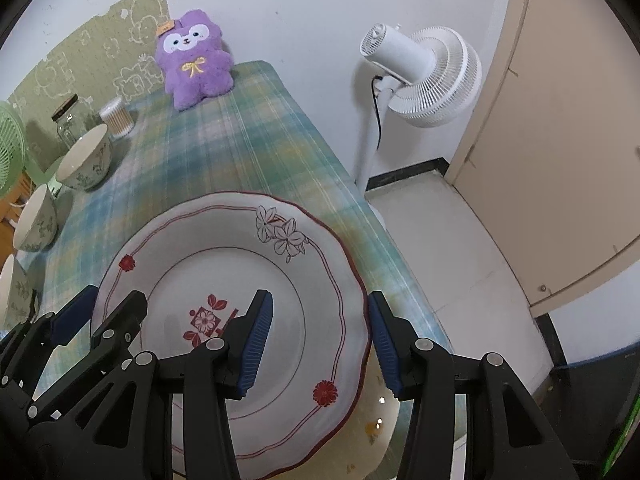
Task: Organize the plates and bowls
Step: 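Lower the red-rimmed plate onto the yellow-flower plate stack with both grippers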
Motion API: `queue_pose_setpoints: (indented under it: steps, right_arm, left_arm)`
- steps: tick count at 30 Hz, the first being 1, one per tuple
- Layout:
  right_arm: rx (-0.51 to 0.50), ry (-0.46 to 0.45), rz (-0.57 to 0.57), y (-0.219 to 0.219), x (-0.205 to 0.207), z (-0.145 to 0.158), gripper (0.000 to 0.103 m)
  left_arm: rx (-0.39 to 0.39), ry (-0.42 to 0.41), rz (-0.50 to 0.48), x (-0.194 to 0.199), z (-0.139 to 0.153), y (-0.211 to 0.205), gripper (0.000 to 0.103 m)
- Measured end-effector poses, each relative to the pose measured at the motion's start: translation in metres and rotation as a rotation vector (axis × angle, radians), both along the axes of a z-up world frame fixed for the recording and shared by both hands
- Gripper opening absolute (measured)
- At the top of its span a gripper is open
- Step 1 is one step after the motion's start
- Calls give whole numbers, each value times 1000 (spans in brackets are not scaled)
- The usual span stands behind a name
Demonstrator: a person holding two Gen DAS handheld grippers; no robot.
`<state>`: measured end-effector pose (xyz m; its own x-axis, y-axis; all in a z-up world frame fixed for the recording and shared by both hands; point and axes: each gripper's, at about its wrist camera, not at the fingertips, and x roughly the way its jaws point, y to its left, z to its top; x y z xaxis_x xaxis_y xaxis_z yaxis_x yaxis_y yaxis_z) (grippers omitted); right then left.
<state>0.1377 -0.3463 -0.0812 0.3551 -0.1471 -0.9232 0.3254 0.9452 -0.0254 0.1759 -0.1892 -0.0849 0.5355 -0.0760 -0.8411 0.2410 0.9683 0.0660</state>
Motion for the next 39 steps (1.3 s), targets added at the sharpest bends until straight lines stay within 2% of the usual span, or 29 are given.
queue_pose_setpoints:
  steps: [13,23,29,32,36,39]
  right_arm:
    - [-1,60,-15,0,-25,-15,53]
    - [-5,70,-13,1,-32,-21,53]
    - [-15,87,-5,3,-30,-21,53]
    - [-11,97,0,2,-29,-21,53]
    - [-9,107,-3,0,-27,-17,53]
    - [1,95,26,0,-23,-7,53]
  left_arm:
    - [-1,62,-9,-24,-19,-2,39]
    - [-1,56,-9,-29,-26,0,37]
    - [-7,64,-14,-28,-25,-1,42]
    - [-14,81,-24,-29,-24,-1,49]
    - [6,57,-24,-33,-16,-1,58]
    - [-24,77,-11,-29,-9,4,62]
